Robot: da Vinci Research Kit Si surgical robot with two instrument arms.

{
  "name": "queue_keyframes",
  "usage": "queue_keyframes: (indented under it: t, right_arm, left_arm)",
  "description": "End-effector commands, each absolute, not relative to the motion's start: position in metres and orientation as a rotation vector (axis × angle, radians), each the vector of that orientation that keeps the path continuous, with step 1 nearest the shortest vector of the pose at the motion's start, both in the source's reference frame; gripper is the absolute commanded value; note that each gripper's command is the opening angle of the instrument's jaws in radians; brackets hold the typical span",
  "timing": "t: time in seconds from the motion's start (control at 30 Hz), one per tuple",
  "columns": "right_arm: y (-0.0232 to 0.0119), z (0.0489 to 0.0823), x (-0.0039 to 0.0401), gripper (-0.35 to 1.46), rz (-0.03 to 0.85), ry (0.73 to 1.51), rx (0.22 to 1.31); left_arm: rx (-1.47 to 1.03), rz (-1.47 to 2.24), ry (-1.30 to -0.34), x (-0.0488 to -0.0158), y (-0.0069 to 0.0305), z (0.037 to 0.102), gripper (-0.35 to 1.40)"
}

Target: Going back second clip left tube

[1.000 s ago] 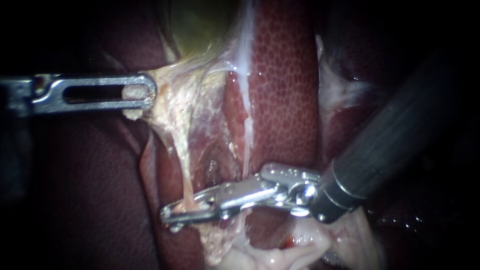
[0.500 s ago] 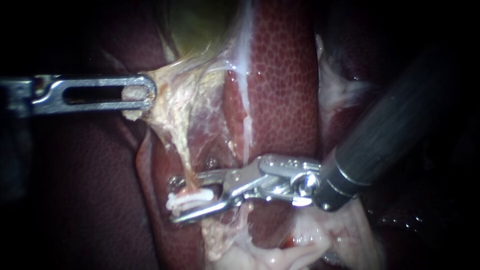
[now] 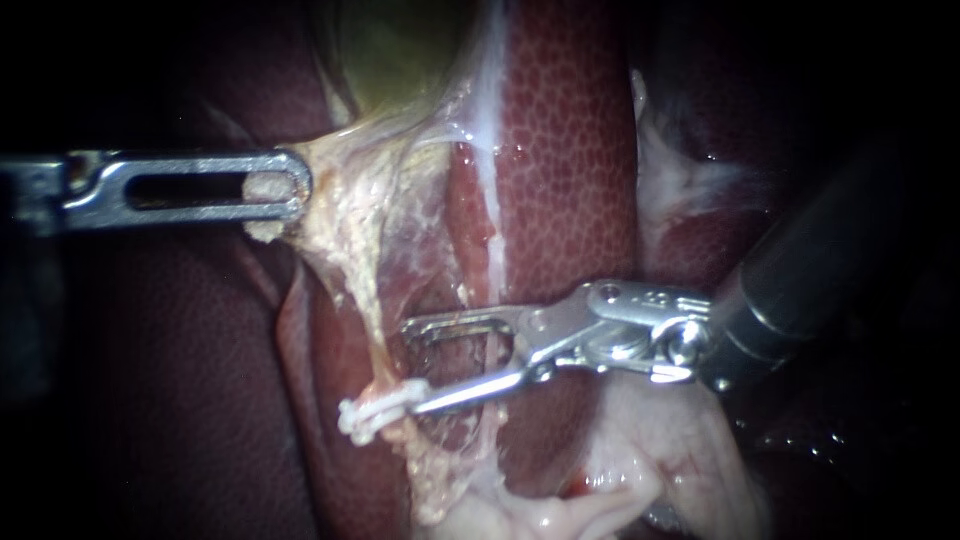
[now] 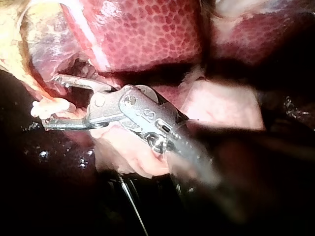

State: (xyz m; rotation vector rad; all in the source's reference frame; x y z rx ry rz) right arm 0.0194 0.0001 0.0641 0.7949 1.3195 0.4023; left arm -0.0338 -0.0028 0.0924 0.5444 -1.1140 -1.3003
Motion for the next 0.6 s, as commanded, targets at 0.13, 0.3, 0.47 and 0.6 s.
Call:
queue_keyframes:
  t: [0.13,0.3,0.47,0.6]
  right_arm:
    - [0.0010,0.0625,0.0168,0.60,0.389,1.327,0.773]
    - [0.0029,0.0598,0.0142,0.60,0.381,1.334,0.746]
    - [0.0045,0.0569,0.0118,0.60,0.371,1.339,0.717]
    - [0.0053,0.0550,0.0106,0.60,0.359,1.348,0.703]
  left_arm:
    - [0.545,-1.300,-1.114,-0.0338,-0.0027,0.0924,-0.35]
    - [0.545,-1.300,-1.115,-0.0339,-0.0027,0.0924,-0.35]
    - [0.545,-1.300,-1.115,-0.0339,-0.0027,0.0924,-0.35]
    - [0.545,-1.300,-1.115,-0.0340,-0.0027,0.0925,-0.35]
